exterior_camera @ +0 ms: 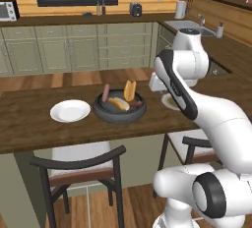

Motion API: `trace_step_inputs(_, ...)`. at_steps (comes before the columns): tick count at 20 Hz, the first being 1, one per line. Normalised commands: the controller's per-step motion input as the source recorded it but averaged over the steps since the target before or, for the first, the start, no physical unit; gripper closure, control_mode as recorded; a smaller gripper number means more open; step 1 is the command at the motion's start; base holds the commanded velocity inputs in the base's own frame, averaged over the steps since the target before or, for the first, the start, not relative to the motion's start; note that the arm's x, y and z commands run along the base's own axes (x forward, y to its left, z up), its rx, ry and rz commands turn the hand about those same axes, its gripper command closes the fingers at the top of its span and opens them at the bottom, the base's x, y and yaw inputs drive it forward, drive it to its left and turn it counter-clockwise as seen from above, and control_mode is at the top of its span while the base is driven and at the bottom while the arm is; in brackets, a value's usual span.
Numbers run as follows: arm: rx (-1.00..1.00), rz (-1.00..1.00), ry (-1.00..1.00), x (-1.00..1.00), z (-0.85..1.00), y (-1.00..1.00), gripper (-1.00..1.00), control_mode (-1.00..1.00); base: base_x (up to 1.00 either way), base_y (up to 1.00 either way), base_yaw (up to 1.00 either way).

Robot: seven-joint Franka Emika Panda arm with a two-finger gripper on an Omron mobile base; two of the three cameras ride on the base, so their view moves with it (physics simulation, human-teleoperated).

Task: Place one bun and one sausage from the bowl on each plate.

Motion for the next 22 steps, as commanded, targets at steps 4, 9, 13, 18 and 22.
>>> trace_step_inputs(4,0.0,0.0,0.03,0.39,0.0,0.0,-1.0,-1.0,0.33,0.03,0.0)
trace_step_inputs(9,0.06,0.0,0.0,1.0,-0.13,0.0,-1.0,-1.0,0.0,0.0,0.0)
trace_step_inputs(13,0.12,0.0,-0.06,1.0,-0.48,0.08,-1.0,-1.0,0.0,0.0,0.0)
trace_step_inputs(18,0.08,0.0,-0.14,0.98,-0.54,0.25,-1.0,-1.0,0.0,0.0,0.0)
trace_step_inputs(22,0.0,0.0,-0.01,1.0,-0.44,0.16,-1.0,-1.0,0.0,0.0,0.0)
